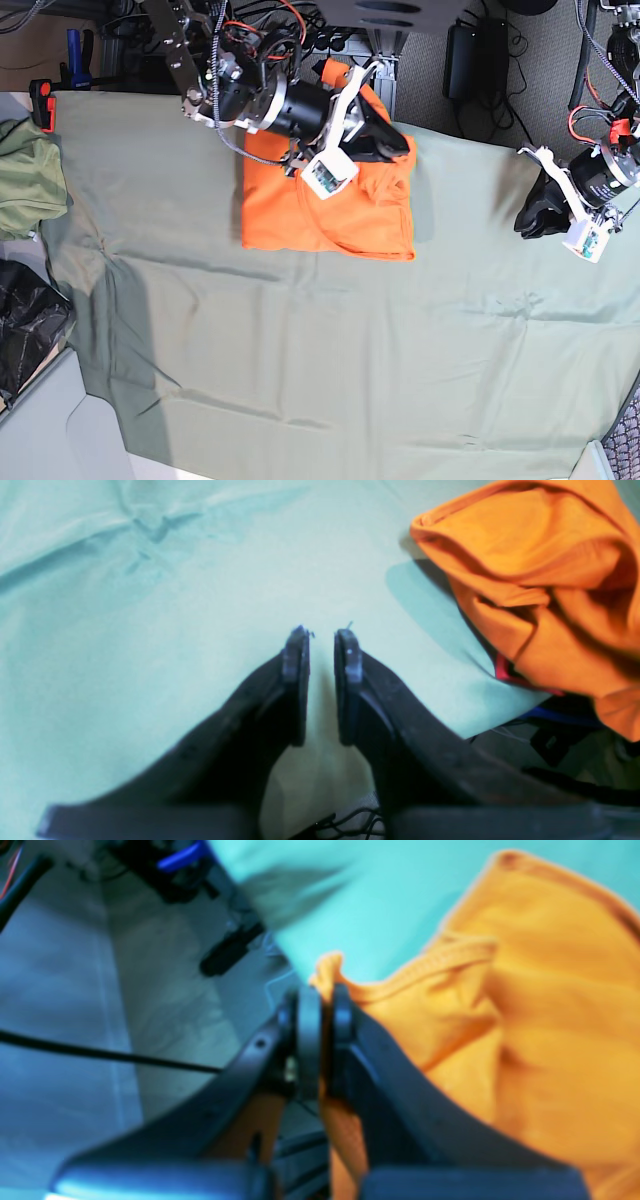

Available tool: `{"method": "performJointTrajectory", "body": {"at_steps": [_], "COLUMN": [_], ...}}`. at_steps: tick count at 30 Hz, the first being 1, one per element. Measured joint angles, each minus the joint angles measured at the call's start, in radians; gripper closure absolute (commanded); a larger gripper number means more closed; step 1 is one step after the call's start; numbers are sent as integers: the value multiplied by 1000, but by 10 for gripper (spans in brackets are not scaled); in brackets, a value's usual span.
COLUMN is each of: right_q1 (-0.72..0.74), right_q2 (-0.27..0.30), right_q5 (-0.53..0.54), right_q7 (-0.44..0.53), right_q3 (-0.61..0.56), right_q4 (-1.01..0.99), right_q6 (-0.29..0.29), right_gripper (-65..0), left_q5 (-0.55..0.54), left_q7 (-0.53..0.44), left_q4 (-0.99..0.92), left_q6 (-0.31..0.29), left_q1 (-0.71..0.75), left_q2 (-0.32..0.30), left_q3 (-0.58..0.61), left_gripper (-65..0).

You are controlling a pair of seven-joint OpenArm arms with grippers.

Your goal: Fold the T-shirt properly

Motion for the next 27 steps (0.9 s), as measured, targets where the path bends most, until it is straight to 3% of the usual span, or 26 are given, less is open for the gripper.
{"method": "performJointTrajectory", "body": {"at_steps": [1, 2, 5, 7, 12, 15, 19, 24, 27], "right_q1": [0, 0, 0, 0, 3, 14, 68, 94, 92], "right_q2": [0, 0, 0, 0, -18, -68, -117, -113, -109], "right_q5": [-10, -16, -16, -5, 32, 2, -32, -35, 31], "right_q7": [0, 0, 0, 0, -4, -2, -2, 0, -3], "right_q3": [-12, -19, -24, -24, -23, 35, 201, 441, 549], "right_q4": [0, 0, 0, 0, 22, 52, 51, 2, -73], "right_q6": [0, 0, 0, 0, 0, 0, 1, 1, 1], "right_gripper": [0, -49, -304, -372, -373, -373, -373, -373, -373], "left_q5": [0, 0, 0, 0, -1, -18, -19, -27, -37], "left_q7": [0, 0, 0, 0, 0, 3, 10, 11, 10], "left_q4": [0, 0, 0, 0, 0, 0, 0, 0, 0], "left_q6": [0, 0, 0, 0, 0, -2, -3, -6, -6], "left_q1": [0, 0, 0, 0, 3, 18, 20, 44, 43], "left_q2": [0, 0, 0, 0, 0, 1, 0, -4, -18], "left_q3": [0, 0, 0, 0, 0, 0, 0, 0, 0], "left_gripper": [-128, -128, -128, -128, -128, -128, -128, -128, -128]}}
